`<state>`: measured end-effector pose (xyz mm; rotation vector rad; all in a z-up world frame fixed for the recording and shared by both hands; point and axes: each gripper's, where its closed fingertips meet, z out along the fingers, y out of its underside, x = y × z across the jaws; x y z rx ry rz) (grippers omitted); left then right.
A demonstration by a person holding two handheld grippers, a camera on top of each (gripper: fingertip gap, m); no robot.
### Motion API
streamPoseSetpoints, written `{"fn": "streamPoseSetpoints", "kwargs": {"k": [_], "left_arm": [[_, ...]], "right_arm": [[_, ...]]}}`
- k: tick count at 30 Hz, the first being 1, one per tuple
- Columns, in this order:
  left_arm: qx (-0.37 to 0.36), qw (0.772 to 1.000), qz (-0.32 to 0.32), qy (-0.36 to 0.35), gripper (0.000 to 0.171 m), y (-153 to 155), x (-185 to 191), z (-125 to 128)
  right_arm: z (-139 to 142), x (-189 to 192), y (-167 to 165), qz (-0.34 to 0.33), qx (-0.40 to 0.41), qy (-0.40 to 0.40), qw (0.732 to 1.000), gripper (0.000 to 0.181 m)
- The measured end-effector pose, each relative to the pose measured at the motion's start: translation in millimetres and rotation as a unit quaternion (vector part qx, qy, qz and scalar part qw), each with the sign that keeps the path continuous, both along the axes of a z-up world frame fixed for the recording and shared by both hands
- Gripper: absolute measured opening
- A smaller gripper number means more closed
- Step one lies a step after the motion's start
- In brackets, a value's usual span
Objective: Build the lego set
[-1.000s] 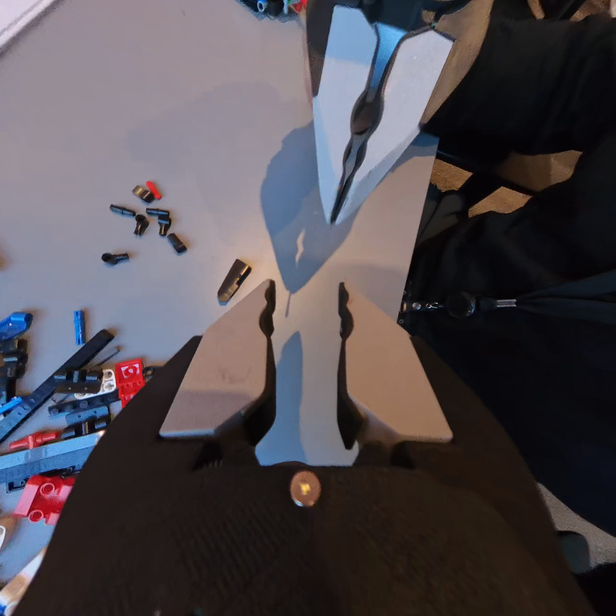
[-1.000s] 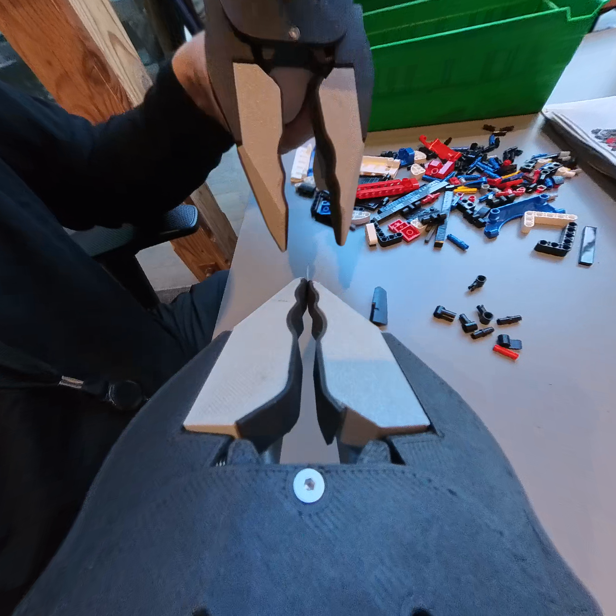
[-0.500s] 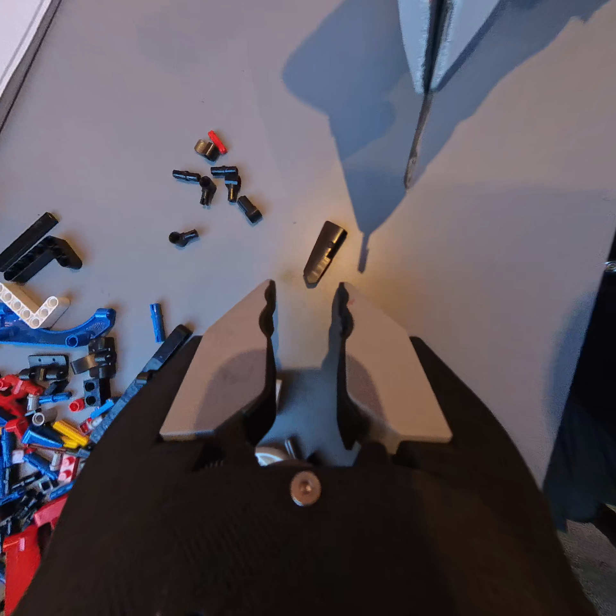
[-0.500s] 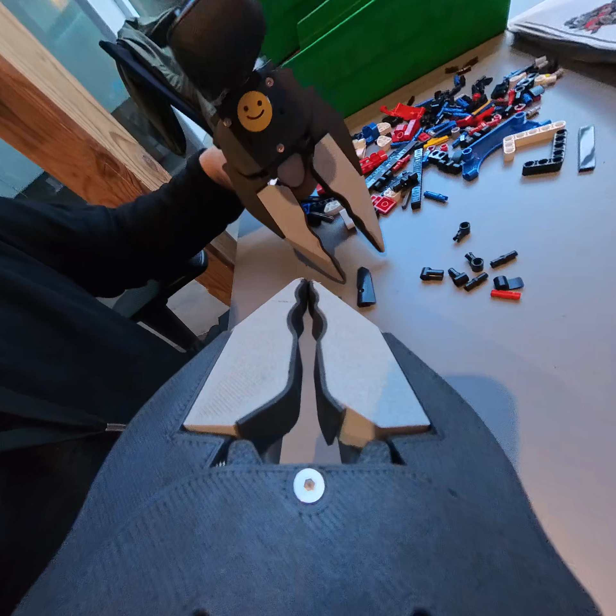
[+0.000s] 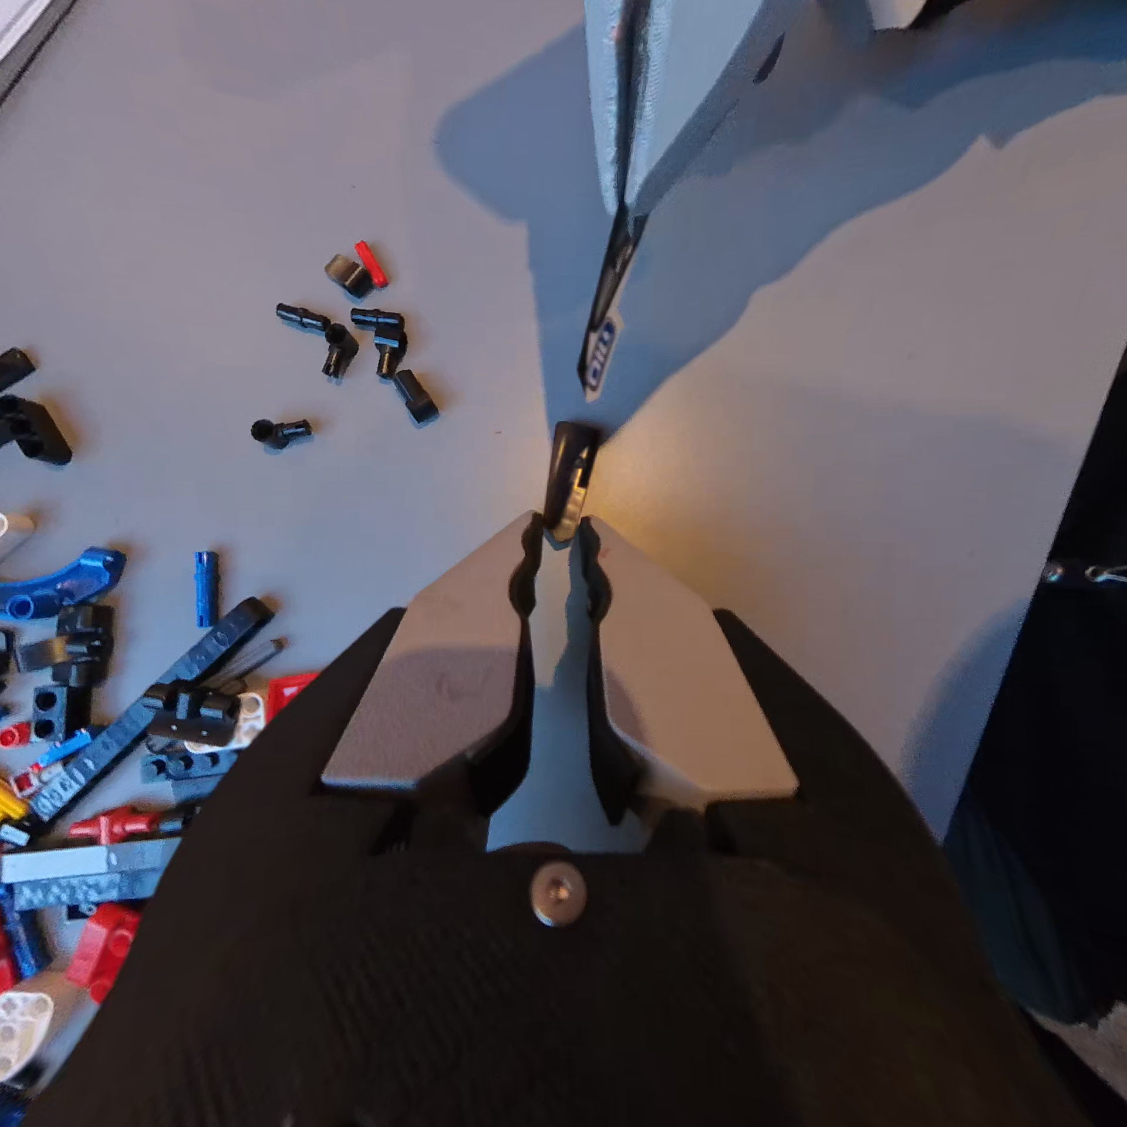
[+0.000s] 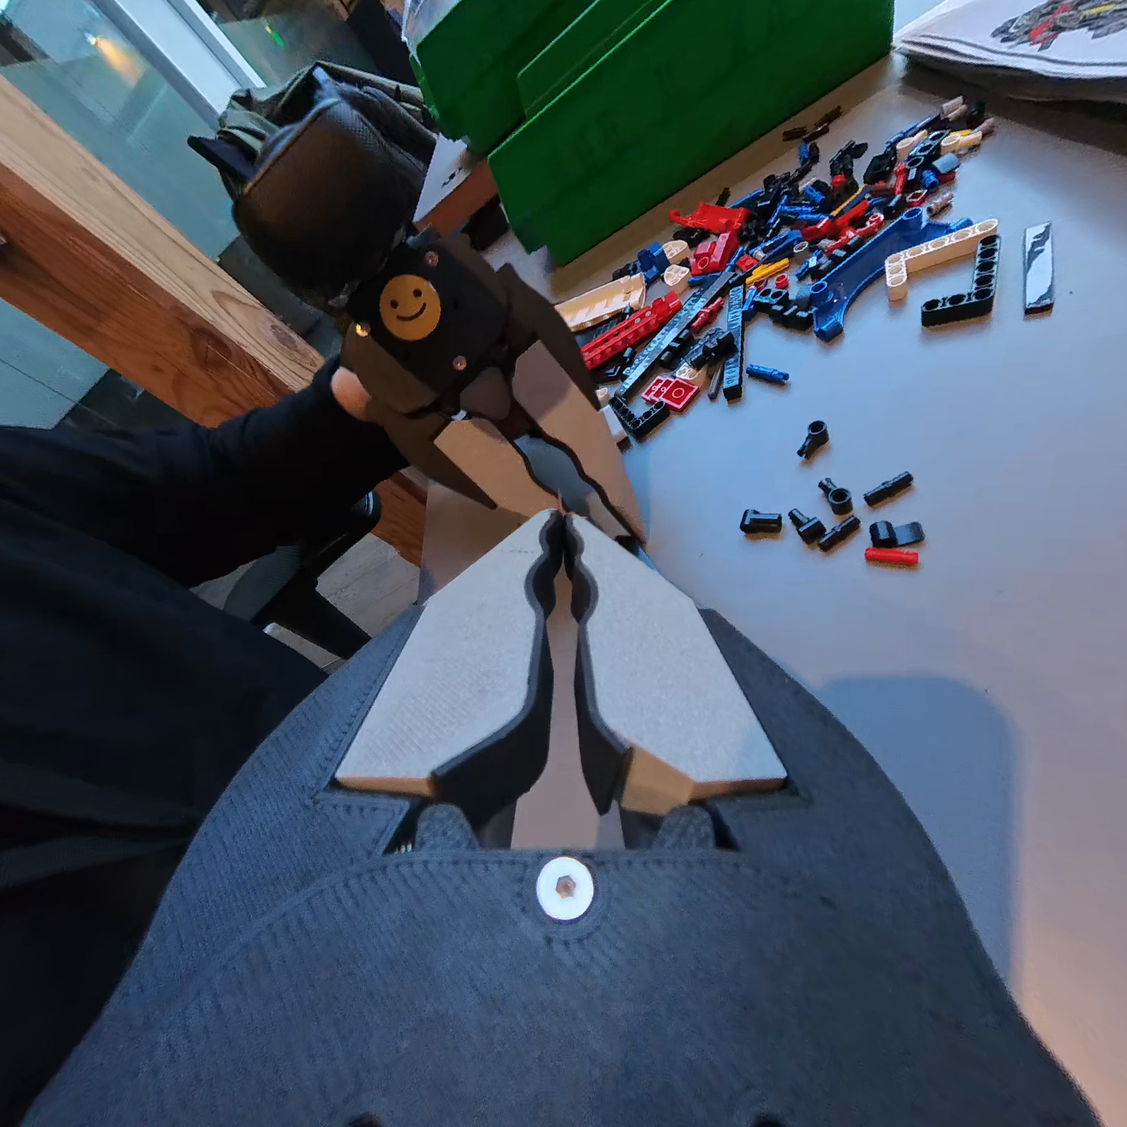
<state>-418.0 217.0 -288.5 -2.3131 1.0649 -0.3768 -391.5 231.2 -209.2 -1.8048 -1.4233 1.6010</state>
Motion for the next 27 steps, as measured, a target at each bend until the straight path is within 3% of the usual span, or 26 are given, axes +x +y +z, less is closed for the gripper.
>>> {"fn": "streamPoseSetpoints", "kwargs": {"k": [11,27], "left_arm": [[0.007,0.993,0.048,-0.111,0.007,-6,10,2],[0.025,0.994,0.042,-0.099,0.007,-1,9,2]], "right_arm": [[-10,-10,5,0.015,-0.004,-0.008,1.0,0.0],[-13,-5,27,0.004,-0.006,0.023,1.0,0.0]]}}
